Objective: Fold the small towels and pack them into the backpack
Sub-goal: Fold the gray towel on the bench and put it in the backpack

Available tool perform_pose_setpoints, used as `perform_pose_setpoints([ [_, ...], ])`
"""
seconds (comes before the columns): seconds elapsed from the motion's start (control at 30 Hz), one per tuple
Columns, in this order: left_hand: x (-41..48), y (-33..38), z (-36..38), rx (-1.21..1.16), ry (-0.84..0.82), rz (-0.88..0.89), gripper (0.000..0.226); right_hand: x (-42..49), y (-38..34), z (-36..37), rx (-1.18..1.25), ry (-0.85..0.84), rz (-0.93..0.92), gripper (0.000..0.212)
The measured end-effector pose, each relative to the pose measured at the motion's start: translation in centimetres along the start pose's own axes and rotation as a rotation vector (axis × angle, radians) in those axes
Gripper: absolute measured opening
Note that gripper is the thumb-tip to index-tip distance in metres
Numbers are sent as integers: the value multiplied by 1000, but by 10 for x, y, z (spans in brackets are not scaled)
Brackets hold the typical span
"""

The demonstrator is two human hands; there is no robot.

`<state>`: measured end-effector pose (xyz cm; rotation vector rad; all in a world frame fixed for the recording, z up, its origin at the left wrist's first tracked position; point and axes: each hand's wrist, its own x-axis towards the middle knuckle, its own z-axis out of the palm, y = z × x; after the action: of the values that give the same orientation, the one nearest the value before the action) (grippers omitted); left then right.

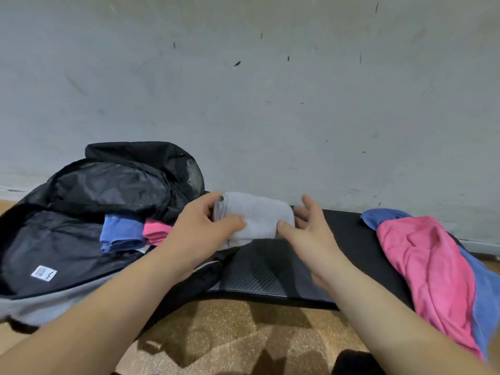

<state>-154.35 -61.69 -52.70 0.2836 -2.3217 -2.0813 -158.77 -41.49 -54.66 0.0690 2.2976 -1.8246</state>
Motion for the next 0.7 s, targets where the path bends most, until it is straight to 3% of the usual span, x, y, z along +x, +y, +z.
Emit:
perform_pose_setpoints([
  [0.07, -3, 3, -22, 2, -87, -29, 25, -10, -10, 7, -280, -110, -239, 73],
  [0.13, -9, 7, -44, 47, -173, -14, 26, -16, -22, 18, -396, -316, -356, 65],
  [0.23, -19, 9, -73, 57, -156, 18, 28, -20, -41, 42, -295, -548, -252, 51],
  [0.33, -25, 6, -93, -26, 1, 31, 37, -22, -50, 71, -126, -681, -56, 45],
  [0.47, -30, -4, -107, -196, 88, -29, 39, -20, -48, 115, 55, -633, 80, 39],
  [0.57, -33, -17, -111, -147, 82, -105, 29, -13, -49, 145, 161, -515, 175, 35],
  [0.7, -36, -26, -117, -38, 89, -82, 27, -7, -51, 174, 215, -394, 184, 54],
])
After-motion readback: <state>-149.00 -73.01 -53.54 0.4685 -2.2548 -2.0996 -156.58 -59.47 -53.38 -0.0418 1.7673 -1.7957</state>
